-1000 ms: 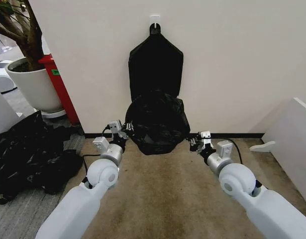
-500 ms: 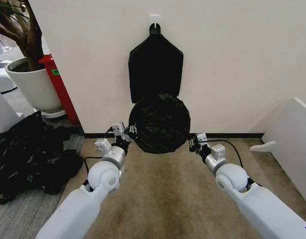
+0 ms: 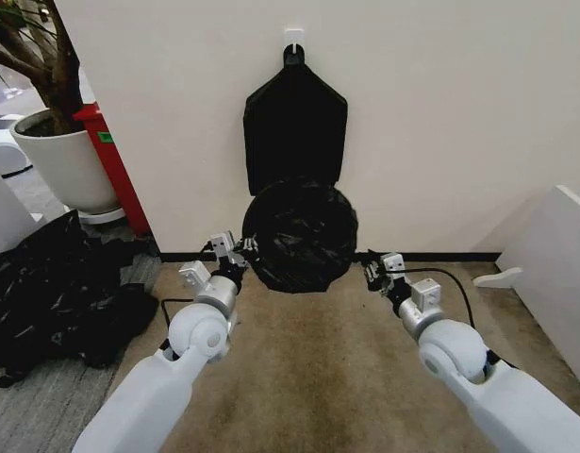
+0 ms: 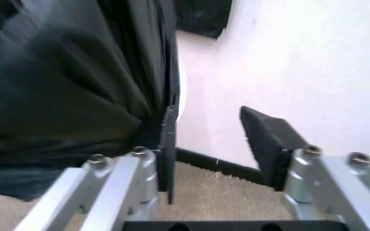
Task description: Place the garbage bag over the trash bin.
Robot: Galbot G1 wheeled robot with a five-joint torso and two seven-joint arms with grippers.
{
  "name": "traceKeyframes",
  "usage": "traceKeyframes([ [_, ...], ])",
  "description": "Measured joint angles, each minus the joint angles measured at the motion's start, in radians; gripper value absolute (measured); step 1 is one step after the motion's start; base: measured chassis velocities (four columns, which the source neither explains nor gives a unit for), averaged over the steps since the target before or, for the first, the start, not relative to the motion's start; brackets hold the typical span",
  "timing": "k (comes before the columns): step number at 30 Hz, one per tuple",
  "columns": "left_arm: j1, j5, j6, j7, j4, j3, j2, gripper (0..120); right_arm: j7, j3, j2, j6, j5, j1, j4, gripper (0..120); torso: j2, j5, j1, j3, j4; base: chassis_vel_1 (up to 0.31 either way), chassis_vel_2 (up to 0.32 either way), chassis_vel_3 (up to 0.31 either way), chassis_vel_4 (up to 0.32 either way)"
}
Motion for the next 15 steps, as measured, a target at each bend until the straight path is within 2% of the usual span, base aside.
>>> traceKeyframes([
  [3, -0.007, 0.033, -0.005, -0.013, 0.031, 0.004, -0.004, 1, 0.067, 0.031, 0.000, -0.006, -0.003, -0.031, 0.080, 50, 0.000, -0.0001, 0.000, 0.000, -0.0002, 0.000, 0.000, 0.000, 0.000],
  [5, -0.008, 0.049, -0.008, -0.014, 0.038, 0.007, -0.004, 1, 0.083, 0.037, -0.001, -0.013, 0.001, -0.030, 0.106, 53, 0.000, -0.0002, 0.000, 0.000, -0.0002, 0.000, 0.000, 0.000, 0.000],
  [9, -0.007, 0.174, -0.026, -0.014, 0.051, 0.045, 0.000, 1, 0.179, 0.022, -0.007, -0.096, 0.127, 0.053, 0.257, 71, 0.000, -0.0010, 0.000, 0.000, 0.0001, 0.000, 0.000, 0.000, 0.000],
  [12, -0.001, 0.272, -0.048, -0.014, 0.054, 0.058, -0.003, 1, 0.177, -0.028, 0.019, -0.128, 0.186, 0.091, 0.289, 83, 0.000, -0.0005, 0.000, 0.000, 0.0001, 0.000, 0.000, 0.000, 0.000],
  [15, 0.006, 0.328, -0.064, -0.014, 0.058, 0.067, -0.013, 1, 0.170, -0.083, 0.057, -0.139, 0.205, 0.112, 0.272, 79, 0.000, -0.0003, 0.000, 0.000, 0.0000, 0.000, 0.000, 0.000, 0.000],
])
